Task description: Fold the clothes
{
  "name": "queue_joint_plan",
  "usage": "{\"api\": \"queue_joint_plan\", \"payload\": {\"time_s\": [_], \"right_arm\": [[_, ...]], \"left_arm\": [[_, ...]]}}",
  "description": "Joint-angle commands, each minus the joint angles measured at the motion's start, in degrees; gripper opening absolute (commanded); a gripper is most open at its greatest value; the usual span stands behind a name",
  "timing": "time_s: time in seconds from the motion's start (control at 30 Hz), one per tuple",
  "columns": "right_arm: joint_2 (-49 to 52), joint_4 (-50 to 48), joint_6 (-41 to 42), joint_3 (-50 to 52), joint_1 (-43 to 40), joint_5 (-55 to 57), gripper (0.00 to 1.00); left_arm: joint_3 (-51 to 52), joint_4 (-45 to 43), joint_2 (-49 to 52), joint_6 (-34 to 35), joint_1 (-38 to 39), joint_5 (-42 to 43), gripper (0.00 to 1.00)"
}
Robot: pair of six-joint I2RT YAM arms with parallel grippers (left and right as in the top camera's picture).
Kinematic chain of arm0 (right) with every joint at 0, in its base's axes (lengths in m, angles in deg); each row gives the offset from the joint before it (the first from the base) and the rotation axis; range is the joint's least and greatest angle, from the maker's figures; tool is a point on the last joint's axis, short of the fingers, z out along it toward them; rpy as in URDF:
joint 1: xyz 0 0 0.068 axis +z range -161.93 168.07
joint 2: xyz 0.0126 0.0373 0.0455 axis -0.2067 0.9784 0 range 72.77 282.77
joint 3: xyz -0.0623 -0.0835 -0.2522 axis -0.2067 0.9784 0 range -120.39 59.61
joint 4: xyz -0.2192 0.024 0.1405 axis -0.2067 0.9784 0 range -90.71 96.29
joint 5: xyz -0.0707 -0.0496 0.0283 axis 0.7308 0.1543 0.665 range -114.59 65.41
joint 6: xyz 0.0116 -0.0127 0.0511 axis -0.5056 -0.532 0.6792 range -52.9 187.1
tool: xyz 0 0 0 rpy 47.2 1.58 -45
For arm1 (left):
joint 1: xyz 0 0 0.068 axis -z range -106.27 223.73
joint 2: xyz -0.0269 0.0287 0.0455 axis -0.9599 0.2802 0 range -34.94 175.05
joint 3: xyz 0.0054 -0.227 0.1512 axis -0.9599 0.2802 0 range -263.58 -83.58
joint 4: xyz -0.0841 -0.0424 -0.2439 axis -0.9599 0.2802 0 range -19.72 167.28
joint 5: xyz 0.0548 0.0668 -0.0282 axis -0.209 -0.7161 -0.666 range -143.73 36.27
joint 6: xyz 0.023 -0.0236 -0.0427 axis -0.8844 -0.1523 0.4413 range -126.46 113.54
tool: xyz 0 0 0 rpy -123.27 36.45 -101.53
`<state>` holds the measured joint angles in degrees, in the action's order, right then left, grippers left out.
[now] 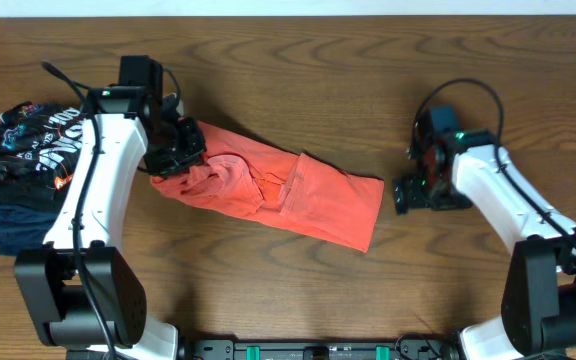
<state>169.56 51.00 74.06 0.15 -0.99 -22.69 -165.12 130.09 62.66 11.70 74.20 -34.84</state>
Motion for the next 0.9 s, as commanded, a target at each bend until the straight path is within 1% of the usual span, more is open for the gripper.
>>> {"api": "queue_joint_plan", "payload": {"time_s": [0.0, 0.1, 0.23, 0.33, 0.67, 0.77, 0.87], "right_arm": [[-0.11, -3.52, -0.31, 3.82, 2.38, -1.53, 0.90], [-0.11, -8.04, -0.33, 6.64, 4.17, -1.53, 0.90], [-0.09, -13.84, -0.11, 10.10, 6.88, -2.45, 0.91], [-0.09, -15.98, 0.98, 11.21, 8.48, -2.58, 0.90], [-0.11, -16.98, 2.05, 11.43, 10.47, -2.60, 0.91], [-0.11, -16.94, 2.23, 11.43, 10.47, -2.60, 0.90], [-0.11, -16.55, 2.23, 11.43, 10.47, -2.62, 0.91]], "left_arm": [[-2.47, -1.07, -1.16, 3.32, 1.66, 0.09, 0.06], [-2.51, -3.04, -1.16, 5.42, 3.52, 0.24, 0.06], [-2.51, -6.21, -1.16, 8.02, 6.19, 3.13, 0.06], [-2.49, -8.22, -1.16, 10.29, 8.22, 4.09, 0.06], [-2.49, -15.08, -1.16, 16.96, 18.40, 5.09, 0.06], [-2.49, -16.50, -1.16, 17.35, 21.62, 5.01, 0.06], [-2.43, -16.22, -1.14, 17.55, 24.46, 2.89, 0.06]]}}
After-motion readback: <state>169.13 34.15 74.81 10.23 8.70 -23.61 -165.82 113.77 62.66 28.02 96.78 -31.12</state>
